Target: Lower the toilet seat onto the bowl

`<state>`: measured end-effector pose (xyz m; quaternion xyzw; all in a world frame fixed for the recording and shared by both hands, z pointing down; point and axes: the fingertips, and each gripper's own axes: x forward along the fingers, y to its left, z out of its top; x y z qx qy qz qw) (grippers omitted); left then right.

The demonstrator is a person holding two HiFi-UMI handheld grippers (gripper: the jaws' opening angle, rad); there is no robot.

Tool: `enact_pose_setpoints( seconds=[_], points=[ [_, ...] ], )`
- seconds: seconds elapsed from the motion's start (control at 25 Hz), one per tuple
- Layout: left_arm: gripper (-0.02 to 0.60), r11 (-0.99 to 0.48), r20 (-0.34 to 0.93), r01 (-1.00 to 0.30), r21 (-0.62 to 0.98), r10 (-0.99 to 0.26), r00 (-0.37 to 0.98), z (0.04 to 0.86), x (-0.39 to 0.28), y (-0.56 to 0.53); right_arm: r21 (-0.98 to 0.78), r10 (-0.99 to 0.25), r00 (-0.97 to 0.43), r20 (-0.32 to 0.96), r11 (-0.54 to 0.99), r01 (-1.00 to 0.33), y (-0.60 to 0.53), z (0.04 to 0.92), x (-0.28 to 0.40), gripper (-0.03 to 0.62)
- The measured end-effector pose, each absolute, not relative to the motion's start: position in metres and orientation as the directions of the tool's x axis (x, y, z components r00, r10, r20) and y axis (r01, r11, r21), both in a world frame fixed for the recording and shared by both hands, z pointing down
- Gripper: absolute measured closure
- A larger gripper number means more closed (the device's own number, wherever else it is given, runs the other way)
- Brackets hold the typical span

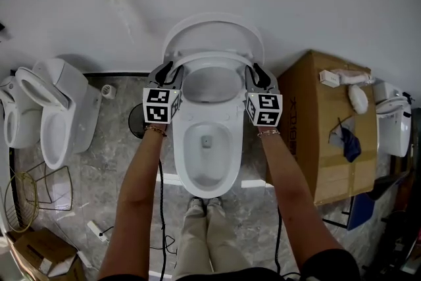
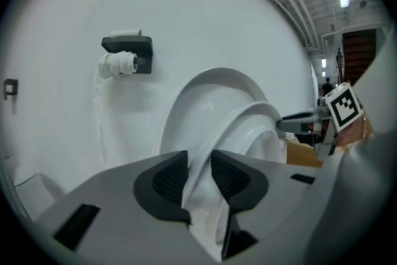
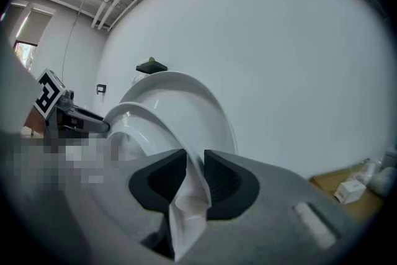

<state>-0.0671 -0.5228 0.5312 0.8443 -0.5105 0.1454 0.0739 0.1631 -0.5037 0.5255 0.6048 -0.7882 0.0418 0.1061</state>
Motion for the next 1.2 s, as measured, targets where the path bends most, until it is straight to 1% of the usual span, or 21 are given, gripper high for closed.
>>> enact_pose_setpoints(
  seconds=[0.04,0.12,0.52,0.72,1.2],
  points=[
    [0.472,-0.464,0.324,-0.885,-0.031,-0.843,0.430,0.532,-0.067,-0.523,0.063,-0.944,-0.245,0.219,0.265,-0.962,-0.503,0.526,0.163,0.500],
    [0.479,-0.455,0.327,-0.890,-0.035,-0.846,0.420,0.533,-0.068,-0.523,0.052,-0.943,-0.248,0.224,0.265,-0.963,-0.502,0.526,0.163,0.502],
    [0.480,-0.446,0.292,-0.895,-0.004,-0.857,0.425,0.531,-0.068,-0.512,-0.025,-0.945,-0.251,0.210,0.251,-0.968,-0.489,0.525,0.164,0.500],
    [0.480,-0.440,0.259,-0.898,0.013,-0.866,0.428,0.530,-0.070,-0.494,-0.038,-0.946,-0.259,0.193,0.256,-0.966,-0.471,0.523,0.162,0.500],
    [0.478,-0.431,0.249,-0.902,0.007,-0.873,0.419,0.531,-0.074,-0.443,-0.030,-0.946,-0.264,0.187,0.263,-0.964,-0.419,0.525,0.159,0.500]
  ],
)
